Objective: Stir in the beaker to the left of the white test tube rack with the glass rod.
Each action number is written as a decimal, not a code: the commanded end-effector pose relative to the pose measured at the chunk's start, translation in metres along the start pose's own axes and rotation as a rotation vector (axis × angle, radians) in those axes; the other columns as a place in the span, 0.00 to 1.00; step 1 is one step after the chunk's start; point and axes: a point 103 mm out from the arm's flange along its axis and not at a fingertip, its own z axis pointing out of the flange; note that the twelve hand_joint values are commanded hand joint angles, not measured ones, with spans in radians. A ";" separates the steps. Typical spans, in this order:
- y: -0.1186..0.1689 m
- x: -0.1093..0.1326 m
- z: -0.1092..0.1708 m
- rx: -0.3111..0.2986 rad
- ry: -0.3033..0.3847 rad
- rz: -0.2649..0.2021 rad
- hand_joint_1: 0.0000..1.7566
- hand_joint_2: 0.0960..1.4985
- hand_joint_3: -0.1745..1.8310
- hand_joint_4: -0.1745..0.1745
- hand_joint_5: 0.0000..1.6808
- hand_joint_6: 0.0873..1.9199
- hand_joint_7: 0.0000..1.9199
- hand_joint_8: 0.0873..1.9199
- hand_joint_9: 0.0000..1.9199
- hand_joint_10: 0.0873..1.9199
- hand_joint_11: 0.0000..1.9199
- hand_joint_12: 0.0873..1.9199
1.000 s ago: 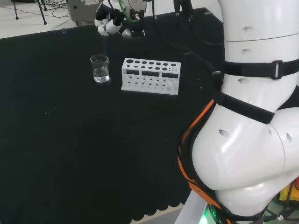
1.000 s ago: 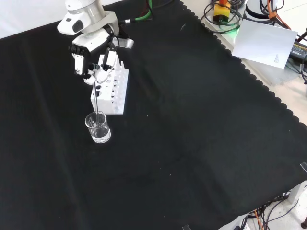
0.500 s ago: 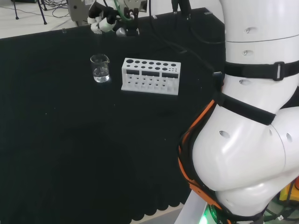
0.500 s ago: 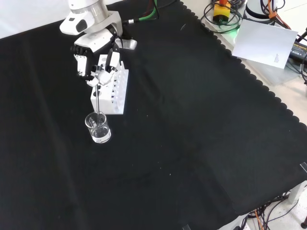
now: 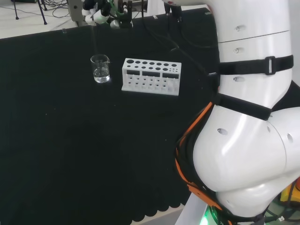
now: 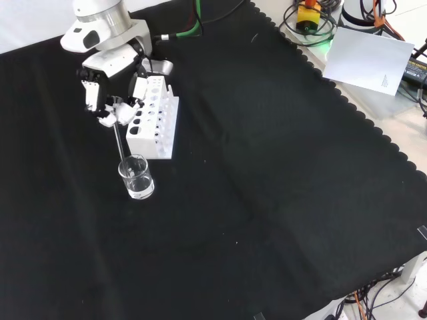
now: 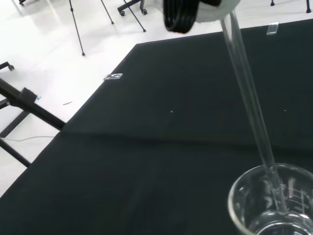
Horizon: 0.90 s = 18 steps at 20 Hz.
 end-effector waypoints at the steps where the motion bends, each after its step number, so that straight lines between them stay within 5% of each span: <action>1: -0.032 -0.029 -0.008 0.003 0.002 0.069 0.73 0.57 0.32 0.00 0.57 0.42 0.53 0.69 0.81 0.51 0.86 0.38; 7: -0.057 -0.025 -0.006 0.007 -0.010 0.078 0.73 0.57 0.32 0.00 0.57 0.42 0.53 0.69 0.81 0.51 0.86 0.38; 18: -0.055 0.016 0.004 0.030 -0.035 0.019 0.73 0.57 0.32 0.00 0.57 0.42 0.53 0.69 0.81 0.51 0.86 0.38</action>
